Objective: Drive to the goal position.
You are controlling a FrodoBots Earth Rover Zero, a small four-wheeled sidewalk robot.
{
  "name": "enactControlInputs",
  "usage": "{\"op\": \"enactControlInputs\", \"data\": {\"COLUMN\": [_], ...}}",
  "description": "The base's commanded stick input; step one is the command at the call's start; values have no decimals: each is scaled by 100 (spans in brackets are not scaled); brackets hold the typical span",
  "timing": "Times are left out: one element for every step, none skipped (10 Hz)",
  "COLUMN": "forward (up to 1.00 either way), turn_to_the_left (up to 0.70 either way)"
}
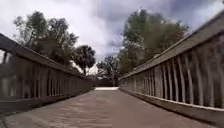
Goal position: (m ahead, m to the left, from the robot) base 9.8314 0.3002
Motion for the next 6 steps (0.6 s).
{"op": "enactControlInputs", "data": {"forward": [85,85,85,85,85,85], "turn_to_the_left": [12,0,0,0,0,0]}}
